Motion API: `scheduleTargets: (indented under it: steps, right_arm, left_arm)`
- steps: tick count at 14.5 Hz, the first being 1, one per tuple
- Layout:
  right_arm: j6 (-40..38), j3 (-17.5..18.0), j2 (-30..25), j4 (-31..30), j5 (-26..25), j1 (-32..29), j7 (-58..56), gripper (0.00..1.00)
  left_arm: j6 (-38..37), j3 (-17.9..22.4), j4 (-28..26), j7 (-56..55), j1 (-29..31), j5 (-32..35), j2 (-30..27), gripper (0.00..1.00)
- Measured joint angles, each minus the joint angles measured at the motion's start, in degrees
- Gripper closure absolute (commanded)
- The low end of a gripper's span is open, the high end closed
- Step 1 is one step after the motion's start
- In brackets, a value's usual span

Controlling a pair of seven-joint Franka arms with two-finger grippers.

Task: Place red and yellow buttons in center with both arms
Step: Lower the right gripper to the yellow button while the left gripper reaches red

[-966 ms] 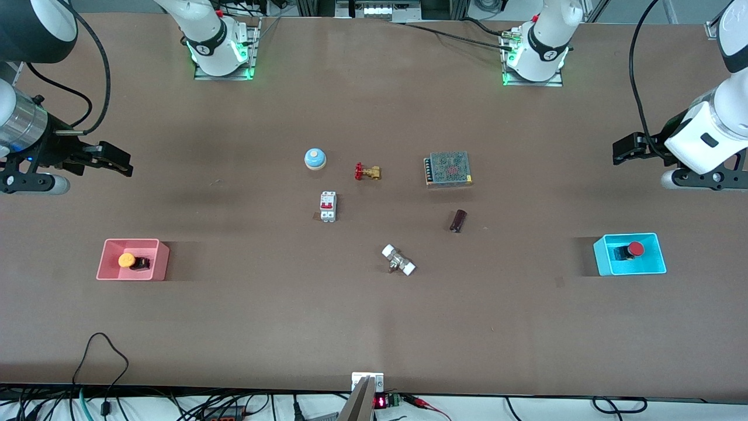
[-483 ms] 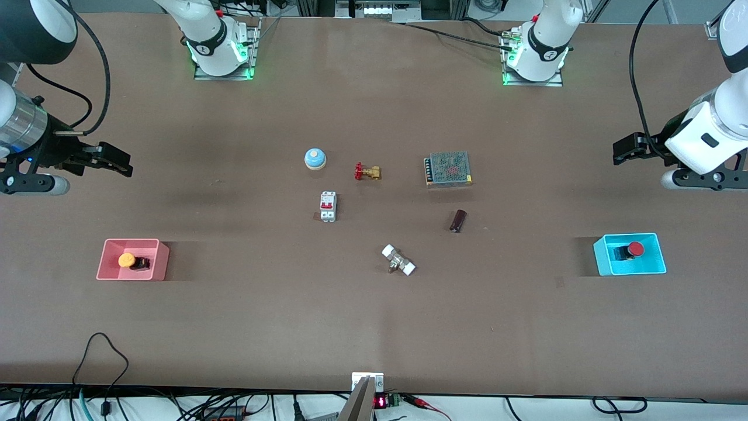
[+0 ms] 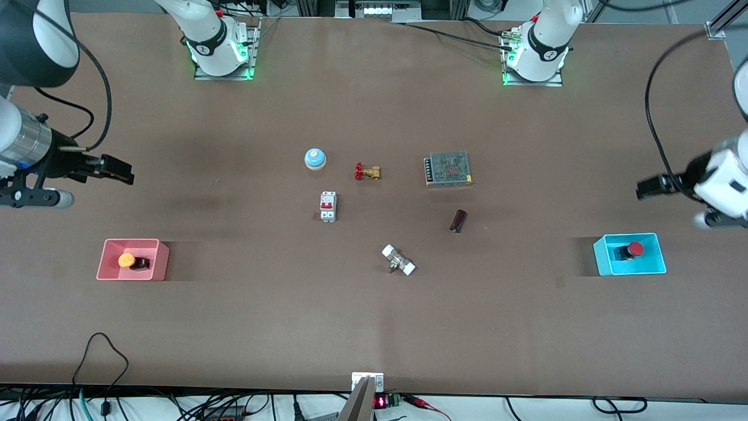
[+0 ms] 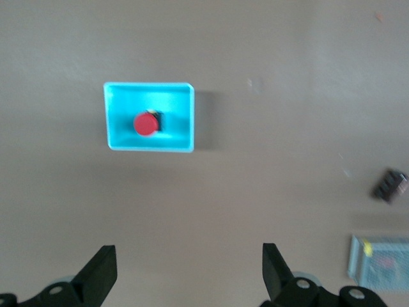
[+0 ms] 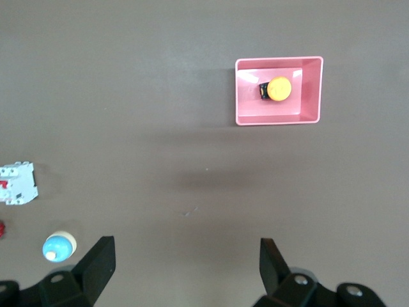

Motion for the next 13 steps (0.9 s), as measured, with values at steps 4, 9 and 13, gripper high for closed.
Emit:
scheduleTargets:
  steps: [4,9,13]
  right_arm:
    - [5.5,-0.1,5.1,0.0,-3.0,-1.6,-0.2,0.00]
    - [13.2,-0.1,10.6,-0.5,-3.6,-3.4,-0.2,0.00]
    - [22.8,-0.2,12.2,-4.9,-3.9,-4.4,-0.8,0.00]
  left_arm:
    - [6.7,0.0,0.0,0.6,3.0,0.0,6.6,0.00]
    - [16.8,0.1,-0.1,6.4,5.5,0.1,15.0,0.00]
    - [20.3,0.0,-0.1,8.5,7.4,0.1,20.0,0.00]
